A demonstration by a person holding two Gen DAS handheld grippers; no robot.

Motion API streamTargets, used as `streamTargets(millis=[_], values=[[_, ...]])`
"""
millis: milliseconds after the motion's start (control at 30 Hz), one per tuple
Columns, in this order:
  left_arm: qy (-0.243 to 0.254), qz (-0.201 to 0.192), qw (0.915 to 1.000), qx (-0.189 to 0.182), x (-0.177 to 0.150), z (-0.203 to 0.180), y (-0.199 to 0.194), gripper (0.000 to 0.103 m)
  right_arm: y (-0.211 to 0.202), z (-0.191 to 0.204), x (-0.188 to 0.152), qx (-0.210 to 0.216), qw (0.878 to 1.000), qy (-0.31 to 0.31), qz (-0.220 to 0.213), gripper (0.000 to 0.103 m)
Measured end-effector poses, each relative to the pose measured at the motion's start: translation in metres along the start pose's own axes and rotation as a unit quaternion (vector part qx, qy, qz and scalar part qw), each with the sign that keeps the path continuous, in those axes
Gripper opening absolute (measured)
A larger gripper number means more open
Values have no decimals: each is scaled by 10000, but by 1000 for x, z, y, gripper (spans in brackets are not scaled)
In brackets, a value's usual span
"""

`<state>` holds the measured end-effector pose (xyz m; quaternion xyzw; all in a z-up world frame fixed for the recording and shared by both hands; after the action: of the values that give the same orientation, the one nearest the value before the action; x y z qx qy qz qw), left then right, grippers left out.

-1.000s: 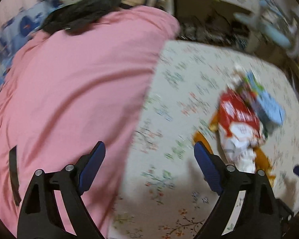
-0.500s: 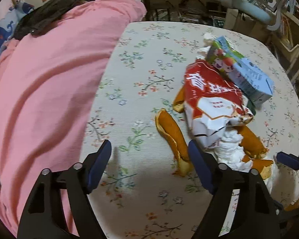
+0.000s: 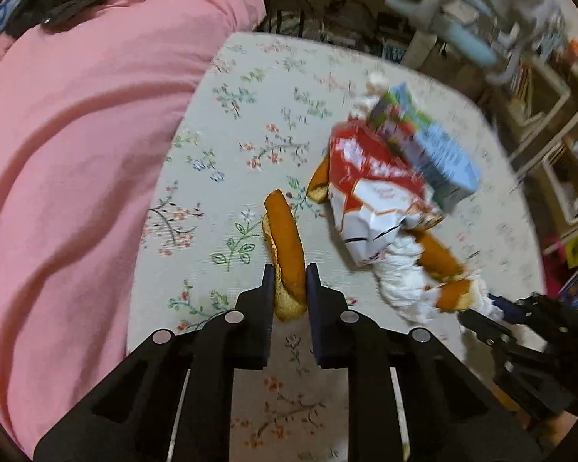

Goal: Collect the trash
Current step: 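Carry dough stick and tissue to the yellow bin and open both tools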

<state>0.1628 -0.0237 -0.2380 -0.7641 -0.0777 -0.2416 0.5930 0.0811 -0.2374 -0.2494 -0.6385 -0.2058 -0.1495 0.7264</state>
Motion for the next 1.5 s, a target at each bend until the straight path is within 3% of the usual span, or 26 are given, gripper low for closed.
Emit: streamTargets(millis=[233,600,833,1067,1267,1500], values=[[149,-525,9985,-89,-2,-11,-31,15,-15,-25,0,-1,9988,403,-260,22],[663,-1203,9902,-255,-14,-58,-63,15,-39,-19,3,385,9954,488,-727,22],[695,-1649,9837,-145,-26,-70,-88,15,-78,-14,0,480,9859,479,-1527,22],[657,-2082,9759,10,-43,-75,-115,15,-119,2,-2,291,9693,199,-2432,22],[675,-2390,9686,89,-62,-82,-138,15,-134,9,-18,386,9615,308,-2705,23],[572,-2585,9643,47,-89,-87,-160,15,-141,24,-42,498,9600,320,-2737,23]])
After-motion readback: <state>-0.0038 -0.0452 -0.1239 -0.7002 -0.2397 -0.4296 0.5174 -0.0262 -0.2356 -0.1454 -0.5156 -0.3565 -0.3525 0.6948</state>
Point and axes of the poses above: each gripper's, at about its wrist camera, not at the fingertips, and y roughly the way its jaws point, z to its left, x to its top, the point moved 2 cm from there along y, roughly the way its jaws point
